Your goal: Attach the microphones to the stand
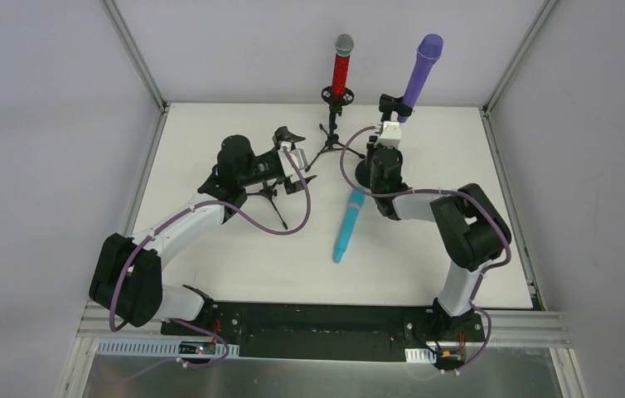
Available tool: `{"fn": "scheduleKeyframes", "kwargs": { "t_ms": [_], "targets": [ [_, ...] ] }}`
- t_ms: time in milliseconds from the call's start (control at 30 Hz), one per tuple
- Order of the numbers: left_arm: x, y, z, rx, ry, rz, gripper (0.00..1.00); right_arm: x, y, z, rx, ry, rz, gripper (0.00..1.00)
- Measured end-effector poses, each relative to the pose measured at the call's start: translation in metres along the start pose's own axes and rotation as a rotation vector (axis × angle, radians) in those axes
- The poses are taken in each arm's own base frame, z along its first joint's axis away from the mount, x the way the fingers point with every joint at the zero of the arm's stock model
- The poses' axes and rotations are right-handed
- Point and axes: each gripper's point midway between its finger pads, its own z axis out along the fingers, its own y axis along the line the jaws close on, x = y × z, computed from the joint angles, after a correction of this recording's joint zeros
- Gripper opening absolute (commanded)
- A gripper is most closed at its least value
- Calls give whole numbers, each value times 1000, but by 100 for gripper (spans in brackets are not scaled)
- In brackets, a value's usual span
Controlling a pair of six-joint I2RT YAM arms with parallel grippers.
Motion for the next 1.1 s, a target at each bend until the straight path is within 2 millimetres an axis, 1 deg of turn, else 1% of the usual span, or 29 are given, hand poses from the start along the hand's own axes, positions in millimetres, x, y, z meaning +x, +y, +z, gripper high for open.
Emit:
{"fn": "scheduleKeyframes", "kwargs": {
  "t_ms": [500,633,667,700,767,800,833,867,1000,1100],
  "targets": [
    [0,0,0,0,0,0,99,2,-72,-8,183,10,8,0],
    [0,0,0,0,0,0,99,2,-85,-9,225,18,9,0],
    [0,0,0,0,0,0,99,3,-86,-9,233,19,11,1],
    [0,0,0,1,0,0,99,3,-87,-9,237,20,14,7],
    [0,0,0,1,-1,0,99,3,-88,-10,242,22,20,27],
    [0,0,0,2,-1,0,99,3,-88,-10,243,26,22,39],
    [0,0,0,2,-1,0,99,3,-88,-11,243,27,24,53],
    [0,0,0,3,-2,0,99,4,-88,-11,242,30,27,64],
    [-1,-2,0,11,-7,0,99,3,-90,-19,239,33,52,88],
    [-2,-3,0,15,-12,-2,99,4,-92,-26,237,34,72,99]
  ]
}}
